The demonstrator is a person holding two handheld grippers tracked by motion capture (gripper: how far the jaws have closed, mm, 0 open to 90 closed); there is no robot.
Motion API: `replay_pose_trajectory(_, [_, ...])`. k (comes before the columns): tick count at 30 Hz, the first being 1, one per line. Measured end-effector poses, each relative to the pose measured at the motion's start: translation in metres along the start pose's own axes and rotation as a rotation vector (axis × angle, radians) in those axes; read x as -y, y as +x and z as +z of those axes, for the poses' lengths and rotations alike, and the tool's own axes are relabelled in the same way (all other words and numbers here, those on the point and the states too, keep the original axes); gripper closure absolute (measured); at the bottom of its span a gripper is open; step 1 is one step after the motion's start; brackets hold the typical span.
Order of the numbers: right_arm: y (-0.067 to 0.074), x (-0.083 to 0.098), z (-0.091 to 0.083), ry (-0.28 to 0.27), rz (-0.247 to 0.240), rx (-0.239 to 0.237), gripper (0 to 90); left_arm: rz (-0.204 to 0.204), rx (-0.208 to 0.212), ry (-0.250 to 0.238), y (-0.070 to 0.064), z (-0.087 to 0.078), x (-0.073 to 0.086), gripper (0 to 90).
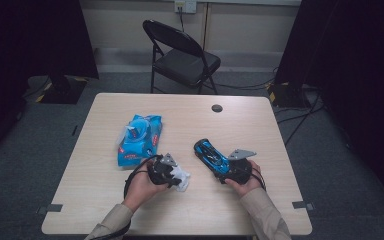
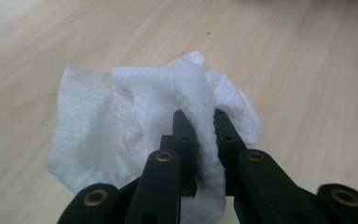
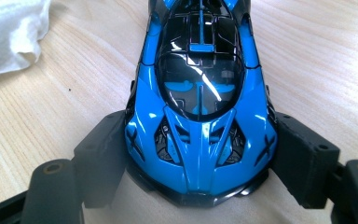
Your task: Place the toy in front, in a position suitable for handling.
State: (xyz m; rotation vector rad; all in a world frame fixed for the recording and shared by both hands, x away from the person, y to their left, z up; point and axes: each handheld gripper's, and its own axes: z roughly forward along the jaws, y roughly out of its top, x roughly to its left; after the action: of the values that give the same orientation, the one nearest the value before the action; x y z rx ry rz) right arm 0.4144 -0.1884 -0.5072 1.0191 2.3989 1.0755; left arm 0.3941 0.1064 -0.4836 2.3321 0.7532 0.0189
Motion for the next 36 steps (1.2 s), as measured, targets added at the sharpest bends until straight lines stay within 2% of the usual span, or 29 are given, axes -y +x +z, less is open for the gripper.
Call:
replay_pose_trajectory(2, [0.000, 0.000, 0.000, 0.000, 0.000, 0.000, 25.1, -0.019, 0.024, -0.024, 0.000, 0.000, -0.003, 83.4])
replay_pose_trajectory(7, [0.000, 0.000, 0.000, 0.000, 0.000, 0.000, 25.1, -0.014, 0.052, -0.073, -0.003, -0.004, -0.027, 83.7])
replay_pose_trajectory(11, [0.000, 0.000, 0.000, 0.001, 0.000, 0.000, 25.1, 0.017, 0.052, -0.092, -0.007, -0.002, -0.049, 83.8])
replay_pose_trajectory(16, [0.000, 0.000, 0.000, 0.000, 0.000, 0.000, 25.1, 0.045, 0.052, -0.132, -0.014, 0.012, -0.081, 83.7])
replay_pose_trajectory(18, [0.000, 0.000, 0.000, 0.000, 0.000, 0.000, 25.1, 0.050, 0.063, -0.131, -0.018, 0.021, -0.092, 83.7])
replay_pose_trajectory(21, [0.000, 0.000, 0.000, 0.000, 0.001, 0.000, 25.1, 0.067, 0.058, -0.119, -0.022, 0.037, -0.103, 83.6])
replay_pose_trajectory(24, [0.000, 0.000, 0.000, 0.000, 0.000, 0.000, 25.1, 0.075, 0.053, -0.116, -0.026, 0.054, -0.111, 83.4])
replay_pose_trajectory(25, [0.000, 0.000, 0.000, -0.001, 0.001, 0.000, 25.1, 0.074, 0.057, -0.101, -0.027, 0.059, -0.112, 83.3])
replay_pose_trajectory(30, [0.000, 0.000, 0.000, 0.000, 0.000, -0.001, 25.1, 0.094, 0.049, -0.073, -0.030, 0.078, -0.113, 81.6])
replay_pose_trajectory(36, [0.000, 0.000, 0.000, 0.000, -0.001, -0.001, 25.2, 0.107, 0.049, -0.069, -0.030, 0.079, -0.111, 82.0])
